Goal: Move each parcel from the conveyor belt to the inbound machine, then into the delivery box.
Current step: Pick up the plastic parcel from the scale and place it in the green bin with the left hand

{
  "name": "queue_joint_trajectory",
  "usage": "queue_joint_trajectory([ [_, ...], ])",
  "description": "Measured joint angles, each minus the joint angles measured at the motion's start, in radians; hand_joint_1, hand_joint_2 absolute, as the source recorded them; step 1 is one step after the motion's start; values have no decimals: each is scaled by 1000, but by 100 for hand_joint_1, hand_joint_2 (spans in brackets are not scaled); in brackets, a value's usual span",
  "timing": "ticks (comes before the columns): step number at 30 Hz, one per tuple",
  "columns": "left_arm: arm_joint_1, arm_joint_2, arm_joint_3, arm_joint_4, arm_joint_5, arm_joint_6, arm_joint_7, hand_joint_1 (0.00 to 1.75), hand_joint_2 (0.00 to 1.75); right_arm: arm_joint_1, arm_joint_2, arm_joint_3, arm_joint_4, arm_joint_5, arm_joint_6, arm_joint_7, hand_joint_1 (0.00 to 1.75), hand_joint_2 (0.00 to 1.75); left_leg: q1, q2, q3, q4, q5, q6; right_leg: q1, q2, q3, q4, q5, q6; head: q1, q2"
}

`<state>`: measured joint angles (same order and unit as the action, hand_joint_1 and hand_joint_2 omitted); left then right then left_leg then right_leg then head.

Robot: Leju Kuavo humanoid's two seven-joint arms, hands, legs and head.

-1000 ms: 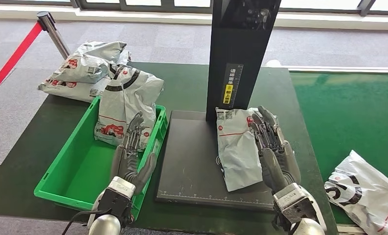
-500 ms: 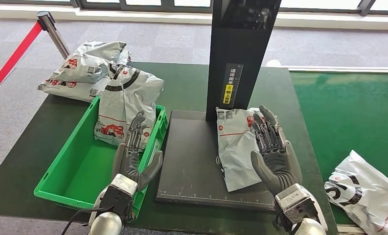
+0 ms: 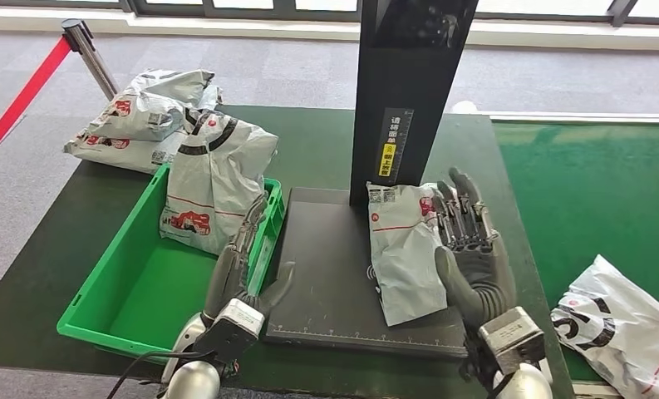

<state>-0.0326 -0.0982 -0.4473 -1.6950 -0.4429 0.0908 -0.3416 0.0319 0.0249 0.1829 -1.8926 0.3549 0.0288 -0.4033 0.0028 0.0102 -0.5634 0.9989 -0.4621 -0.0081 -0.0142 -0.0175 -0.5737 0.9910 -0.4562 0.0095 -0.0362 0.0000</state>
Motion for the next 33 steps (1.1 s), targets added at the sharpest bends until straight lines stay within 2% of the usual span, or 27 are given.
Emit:
queue_joint_trajectory([
  [3, -49, 0, -34, 38, -48, -117, 8, 0, 175, 37, 22, -33, -62, 107, -166, -72, 0, 175, 0, -3, -1, 0, 0, 0, 0, -4, 0, 0, 0, 0, 0, 0],
  [6, -153, -11, -96, 124, -113, -201, -5, 0, 175, 60, 41, -54, -139, 139, -270, -135, 0, 175, 0, -2, -1, 0, 0, 0, 0, -3, 0, 0, 1, 1, 0, 0],
  [10, -349, -61, -201, 310, -200, -218, -15, 0, 175, 52, 45, -57, -190, 154, -314, -147, 0, 175, -1, -1, -1, 1, 2, 1, -1, -1, -1, 0, 3, 2, 0, 0],
  [13, -507, -120, -301, 495, -265, -218, -10, 0, 175, 27, 44, -55, -200, 163, -333, -153, 0, 175, -1, -1, -2, 1, 4, 2, -1, -1, 0, 0, 6, 3, 0, 0],
  [17, -641, -191, -416, 736, -276, -187, -22, 0, 175, -9, 39, -51, -201, 154, -337, -149, 0, 175, -1, 2, -1, 1, 4, 2, -1, 2, -1, 0, 7, 3, 0, 0],
  [21, -696, -228, -482, 875, -270, -166, -29, 0, 175, -25, 36, -51, -201, 150, -337, -144, 0, 175, -1, 1, -2, 1, 4, 1, -1, 2, -1, 0, 7, 3, 0, 0],
  [27, -731, -249, -528, 961, -264, -169, -18, 0, 175, -35, 28, -51, -200, 138, -324, -142, 0, 175, -1, 1, -2, 0, 4, 1, -1, 2, -1, 0, 7, 2, 0, 0],
  [33, -750, -266, -630, 974, -232, -169, 90, 0, 175, -89, 11, -17, -175, 111, -278, -137, 0, 175, -1, 1, -3, 0, 4, 1, -1, 2, -2, 0, 7, 2, 0, 0],
])
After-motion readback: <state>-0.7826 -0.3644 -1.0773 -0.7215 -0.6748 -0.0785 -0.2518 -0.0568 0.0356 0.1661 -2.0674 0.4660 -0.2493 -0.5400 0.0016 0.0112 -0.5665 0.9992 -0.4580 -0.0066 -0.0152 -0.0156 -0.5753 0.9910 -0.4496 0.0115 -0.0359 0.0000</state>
